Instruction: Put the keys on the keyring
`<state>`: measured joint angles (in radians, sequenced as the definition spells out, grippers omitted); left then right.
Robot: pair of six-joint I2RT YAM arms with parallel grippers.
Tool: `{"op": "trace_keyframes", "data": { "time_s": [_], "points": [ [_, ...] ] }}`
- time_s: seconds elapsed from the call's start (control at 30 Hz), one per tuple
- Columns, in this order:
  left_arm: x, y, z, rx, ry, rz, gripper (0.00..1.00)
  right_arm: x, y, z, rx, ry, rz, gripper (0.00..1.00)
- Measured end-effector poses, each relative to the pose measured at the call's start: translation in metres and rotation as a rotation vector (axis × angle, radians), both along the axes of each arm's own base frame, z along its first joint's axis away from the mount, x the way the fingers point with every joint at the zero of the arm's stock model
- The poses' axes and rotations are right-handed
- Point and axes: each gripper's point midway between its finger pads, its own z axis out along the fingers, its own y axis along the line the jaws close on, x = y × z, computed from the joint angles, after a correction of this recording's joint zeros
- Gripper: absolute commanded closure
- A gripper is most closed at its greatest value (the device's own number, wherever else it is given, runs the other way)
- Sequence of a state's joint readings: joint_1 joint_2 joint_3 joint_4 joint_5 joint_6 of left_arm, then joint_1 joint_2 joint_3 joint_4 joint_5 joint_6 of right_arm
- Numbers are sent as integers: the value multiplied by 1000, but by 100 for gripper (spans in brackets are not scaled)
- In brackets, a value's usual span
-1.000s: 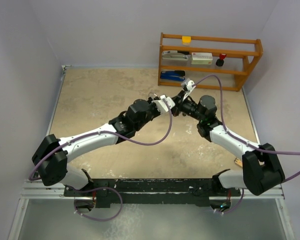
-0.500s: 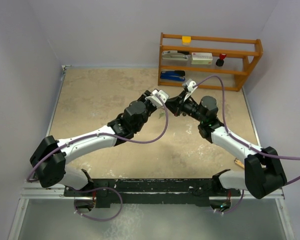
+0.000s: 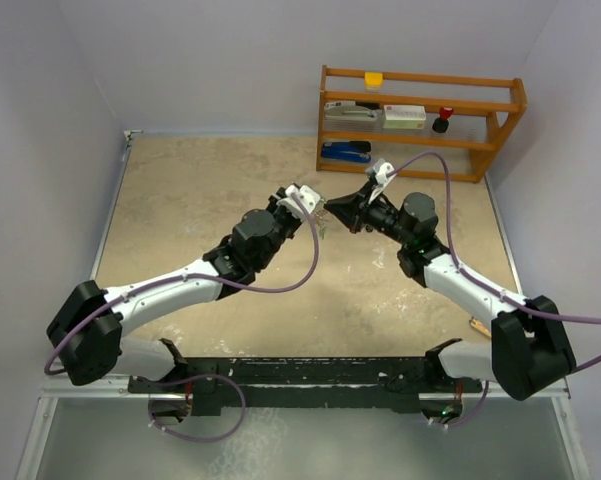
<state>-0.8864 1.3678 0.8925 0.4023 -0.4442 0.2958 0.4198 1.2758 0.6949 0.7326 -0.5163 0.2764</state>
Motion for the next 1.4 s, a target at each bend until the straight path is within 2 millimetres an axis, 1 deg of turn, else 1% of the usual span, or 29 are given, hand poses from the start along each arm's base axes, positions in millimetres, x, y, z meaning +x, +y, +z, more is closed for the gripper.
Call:
{"op": "trace_keyframes", "data": {
  "time_s": [0.17,0.27,0.43,0.63,0.73,0.9,1.13,1.4],
  "points": [
    [-7,12,-18,-70,5,-58,71,-2,0,5,5,-12,3,100],
    [-7,11,-23,-100,23,-84,71,-3,-1,8,8,-20,3,100],
    [-7,1,-12,-186,18,-142,71,-3,-1,9,10,-25,3,100],
    [-8,-24,-12,-239,49,-231,72,-3,-1,10,11,-26,3,100],
    [-10,-31,-7,-267,61,-263,71,-3,-1,10,11,-27,3,100],
    [-11,-38,-3,-295,73,-285,72,-3,-1,10,11,-27,5,100],
    [-5,-47,-10,-290,94,-292,72,-5,0,10,12,-28,18,100],
    [-1,-48,-10,-293,93,-277,72,-6,2,12,16,-39,21,100]
  ]
}}
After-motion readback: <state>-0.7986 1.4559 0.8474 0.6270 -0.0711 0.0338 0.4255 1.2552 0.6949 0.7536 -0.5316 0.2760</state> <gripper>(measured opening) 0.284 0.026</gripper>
